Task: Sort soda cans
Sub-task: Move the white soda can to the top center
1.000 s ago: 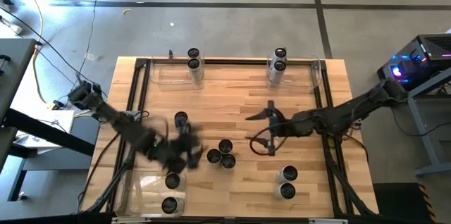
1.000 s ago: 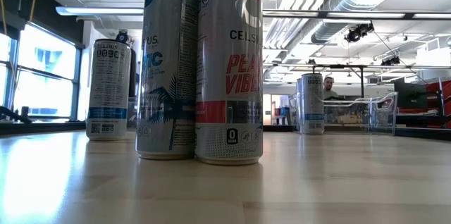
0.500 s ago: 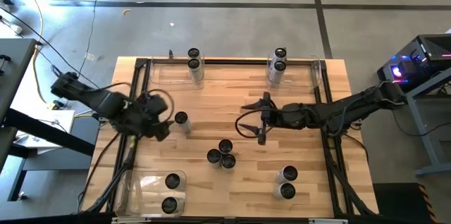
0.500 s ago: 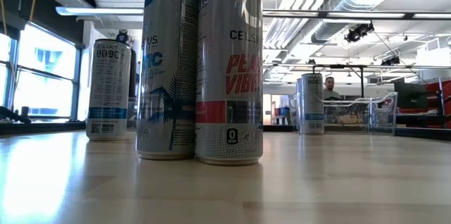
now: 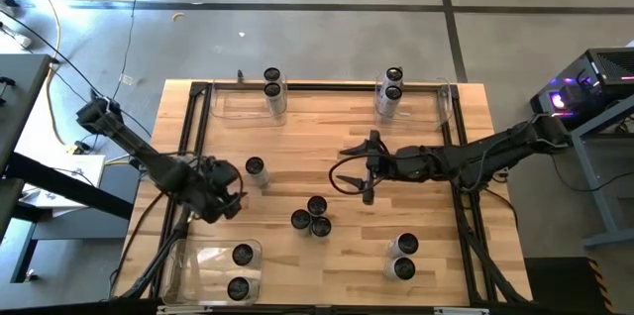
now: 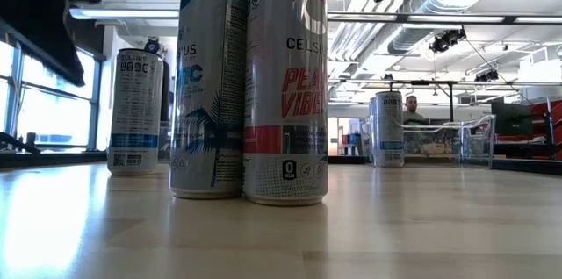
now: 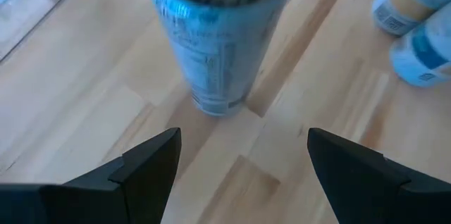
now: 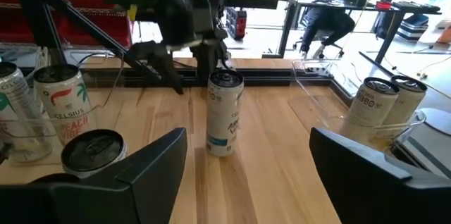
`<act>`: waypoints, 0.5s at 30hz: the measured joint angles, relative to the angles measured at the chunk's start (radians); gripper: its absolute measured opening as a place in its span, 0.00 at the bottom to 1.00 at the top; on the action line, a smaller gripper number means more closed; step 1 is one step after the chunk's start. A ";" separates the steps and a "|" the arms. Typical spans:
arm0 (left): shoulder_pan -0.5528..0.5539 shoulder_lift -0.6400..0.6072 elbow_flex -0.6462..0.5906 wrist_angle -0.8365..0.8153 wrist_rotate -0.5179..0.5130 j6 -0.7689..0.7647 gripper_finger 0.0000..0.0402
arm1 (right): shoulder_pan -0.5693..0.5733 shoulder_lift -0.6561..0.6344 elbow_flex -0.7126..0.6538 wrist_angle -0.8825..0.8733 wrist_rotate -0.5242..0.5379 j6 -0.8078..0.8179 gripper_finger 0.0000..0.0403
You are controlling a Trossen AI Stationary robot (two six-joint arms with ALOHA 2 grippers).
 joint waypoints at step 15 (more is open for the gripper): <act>0.003 0.000 -0.254 0.383 -0.323 0.236 0.76 | 0.001 0.000 0.000 0.004 0.000 0.026 0.73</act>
